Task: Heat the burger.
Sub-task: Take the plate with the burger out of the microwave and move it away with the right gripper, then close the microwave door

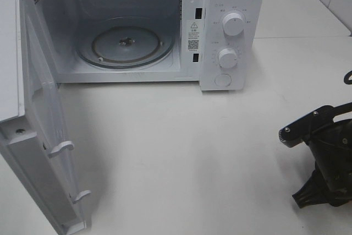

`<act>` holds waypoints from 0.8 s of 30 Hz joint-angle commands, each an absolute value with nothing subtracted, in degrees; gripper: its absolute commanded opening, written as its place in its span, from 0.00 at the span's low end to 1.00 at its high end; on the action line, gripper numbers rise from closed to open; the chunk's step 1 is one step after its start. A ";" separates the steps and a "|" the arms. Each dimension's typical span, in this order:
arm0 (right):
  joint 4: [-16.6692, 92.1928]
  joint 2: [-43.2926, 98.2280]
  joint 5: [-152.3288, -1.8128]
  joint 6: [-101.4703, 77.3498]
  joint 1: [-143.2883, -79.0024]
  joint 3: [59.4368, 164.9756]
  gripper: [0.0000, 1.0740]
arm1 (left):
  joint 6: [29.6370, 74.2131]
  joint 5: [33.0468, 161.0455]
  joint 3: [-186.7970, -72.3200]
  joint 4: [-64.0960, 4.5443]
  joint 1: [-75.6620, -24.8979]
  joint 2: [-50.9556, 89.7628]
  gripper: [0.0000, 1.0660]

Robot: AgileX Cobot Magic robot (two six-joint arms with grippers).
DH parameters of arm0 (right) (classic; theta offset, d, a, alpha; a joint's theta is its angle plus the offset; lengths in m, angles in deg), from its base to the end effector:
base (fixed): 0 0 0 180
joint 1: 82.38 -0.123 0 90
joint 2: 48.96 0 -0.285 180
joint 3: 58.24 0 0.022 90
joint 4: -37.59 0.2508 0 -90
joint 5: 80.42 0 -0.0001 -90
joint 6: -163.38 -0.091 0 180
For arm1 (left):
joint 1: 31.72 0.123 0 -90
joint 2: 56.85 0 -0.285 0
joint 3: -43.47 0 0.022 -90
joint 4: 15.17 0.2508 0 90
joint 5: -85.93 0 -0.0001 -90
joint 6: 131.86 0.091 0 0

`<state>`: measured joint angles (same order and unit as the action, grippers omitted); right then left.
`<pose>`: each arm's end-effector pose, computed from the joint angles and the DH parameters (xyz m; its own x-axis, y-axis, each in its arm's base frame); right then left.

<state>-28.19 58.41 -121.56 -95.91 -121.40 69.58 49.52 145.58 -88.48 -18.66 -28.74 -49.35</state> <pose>0.1853 0.0798 0.0950 -0.9007 -0.3754 -0.2186 -0.1998 0.8048 -0.5588 -0.0057 -0.0051 0.2815 -0.4244 -0.0288 -0.9050 -0.0073 0.9996 -0.0284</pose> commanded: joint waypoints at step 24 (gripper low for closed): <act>15.30 17.84 -124.43 -40.56 -121.11 80.64 0.69 | 49.35 145.29 -88.19 -19.18 -28.62 -50.55 0.94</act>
<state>13.64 18.70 -123.34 -44.00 -121.40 80.24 49.52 145.58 -88.48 -18.66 -28.74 -49.35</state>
